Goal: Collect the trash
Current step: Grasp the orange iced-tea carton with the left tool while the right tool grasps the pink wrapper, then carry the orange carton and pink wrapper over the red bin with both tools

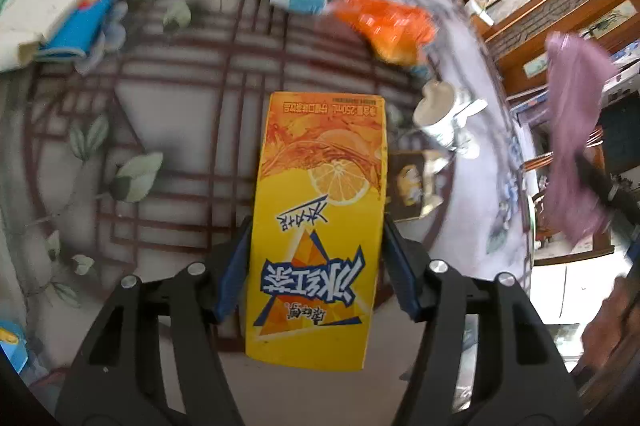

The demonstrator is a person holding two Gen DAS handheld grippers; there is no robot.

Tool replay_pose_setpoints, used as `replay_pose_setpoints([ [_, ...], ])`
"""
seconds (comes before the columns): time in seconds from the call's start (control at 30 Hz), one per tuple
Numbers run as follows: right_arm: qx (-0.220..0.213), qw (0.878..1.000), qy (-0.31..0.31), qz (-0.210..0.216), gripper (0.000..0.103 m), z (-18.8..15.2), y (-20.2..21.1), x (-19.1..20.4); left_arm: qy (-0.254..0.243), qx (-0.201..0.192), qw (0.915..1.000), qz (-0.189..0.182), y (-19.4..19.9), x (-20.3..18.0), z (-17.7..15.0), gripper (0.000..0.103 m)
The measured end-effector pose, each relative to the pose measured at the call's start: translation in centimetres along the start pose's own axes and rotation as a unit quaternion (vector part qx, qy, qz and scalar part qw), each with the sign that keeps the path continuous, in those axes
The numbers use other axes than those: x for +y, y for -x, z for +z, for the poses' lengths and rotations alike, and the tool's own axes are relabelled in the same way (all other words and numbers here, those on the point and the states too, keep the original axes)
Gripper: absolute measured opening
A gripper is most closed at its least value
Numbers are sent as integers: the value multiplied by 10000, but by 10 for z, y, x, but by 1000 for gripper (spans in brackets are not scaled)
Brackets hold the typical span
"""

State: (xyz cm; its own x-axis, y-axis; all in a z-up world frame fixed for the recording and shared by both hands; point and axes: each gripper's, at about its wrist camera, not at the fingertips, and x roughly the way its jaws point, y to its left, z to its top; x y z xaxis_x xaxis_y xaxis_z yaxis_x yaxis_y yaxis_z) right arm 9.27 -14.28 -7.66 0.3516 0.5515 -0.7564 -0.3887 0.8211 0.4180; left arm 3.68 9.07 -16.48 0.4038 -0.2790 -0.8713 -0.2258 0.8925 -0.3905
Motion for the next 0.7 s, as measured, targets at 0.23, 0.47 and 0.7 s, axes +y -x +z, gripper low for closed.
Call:
replay_pose_setpoints([
  [0.23, -161, 9985, -516, -132, 9, -38, 14, -8, -323, -605, 9976, -25, 31, -30, 0, 59],
  [0.47, -553, 9945, -783, -415, 9, -40, 45, -27, -1104, -1132, 9874, 65, 63, -84, 5, 59],
  [0.7, -904, 9893, -948, -637, 9, -40, 79, -50, -1641, -1355, 9771, -50, 72, -135, 10, 59],
])
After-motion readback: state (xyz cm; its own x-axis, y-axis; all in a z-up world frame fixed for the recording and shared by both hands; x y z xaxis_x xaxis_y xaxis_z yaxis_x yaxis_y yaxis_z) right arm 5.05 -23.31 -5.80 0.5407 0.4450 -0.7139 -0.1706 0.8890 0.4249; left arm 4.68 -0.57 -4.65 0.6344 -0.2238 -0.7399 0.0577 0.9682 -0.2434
